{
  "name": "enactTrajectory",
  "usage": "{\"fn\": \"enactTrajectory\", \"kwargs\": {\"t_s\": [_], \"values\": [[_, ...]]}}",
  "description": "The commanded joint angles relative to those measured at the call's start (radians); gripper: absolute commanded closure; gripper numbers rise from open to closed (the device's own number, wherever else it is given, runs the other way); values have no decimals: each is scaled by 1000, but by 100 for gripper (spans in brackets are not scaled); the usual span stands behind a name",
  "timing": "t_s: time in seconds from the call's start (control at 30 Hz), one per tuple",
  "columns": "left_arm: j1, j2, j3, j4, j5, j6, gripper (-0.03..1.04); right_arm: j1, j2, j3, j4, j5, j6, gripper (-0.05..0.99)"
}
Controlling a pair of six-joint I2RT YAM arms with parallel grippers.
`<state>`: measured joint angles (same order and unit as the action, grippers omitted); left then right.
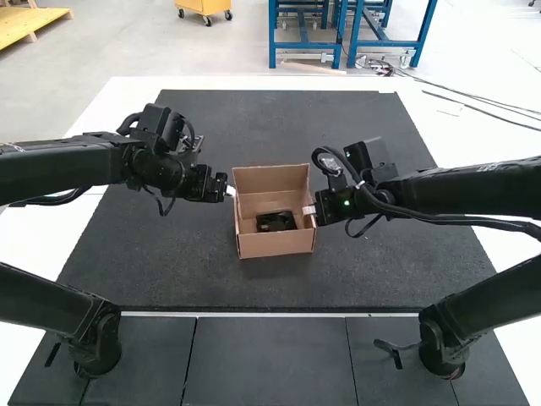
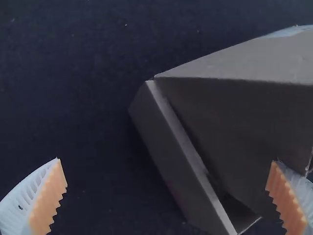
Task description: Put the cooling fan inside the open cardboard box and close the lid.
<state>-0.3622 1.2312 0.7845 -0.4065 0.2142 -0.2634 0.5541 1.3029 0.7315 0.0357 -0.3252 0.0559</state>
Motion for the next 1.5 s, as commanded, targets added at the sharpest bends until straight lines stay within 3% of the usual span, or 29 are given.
{"fn": "enactTrajectory", "kwargs": {"t_s": [0.0, 0.3, 0.33, 0.4, 0.53, 0.9, 1.07, 1.23, 1.47], "values": [[-9, -36, -21, 1, 21, -5, 4, 23, -24, -17, -25, -26, -24, 96], [-11, -78, -48, -55, 19, 23, 4, 18, -25, -17, -34, 18, -65, 95], [-12, -84, -50, -61, 19, 23, 4, 17, -25, -14, -33, 26, -65, 91], [-17, -101, -53, -77, 19, 24, 4, 15, -31, -1, -36, 35, -65, 70], [-21, -128, -57, -95, 19, 24, 4, 13, -48, 22, -56, 54, -62, 51], [-17, -139, -54, -109, 11, 23, 4, -2, -120, 77, -154, 103, -76, 27], [17, -137, -5, -72, -136, 24, 4, -3, -203, 95, -207, 169, -159, 22], [68, -113, 81, -40, -269, 39, 4, 3, -274, 194, -370, 178, -185, 20], [72, -32, 223, -41, -280, 47, 4, 7, -295, 376, -606, 172, -188, 14]]}}
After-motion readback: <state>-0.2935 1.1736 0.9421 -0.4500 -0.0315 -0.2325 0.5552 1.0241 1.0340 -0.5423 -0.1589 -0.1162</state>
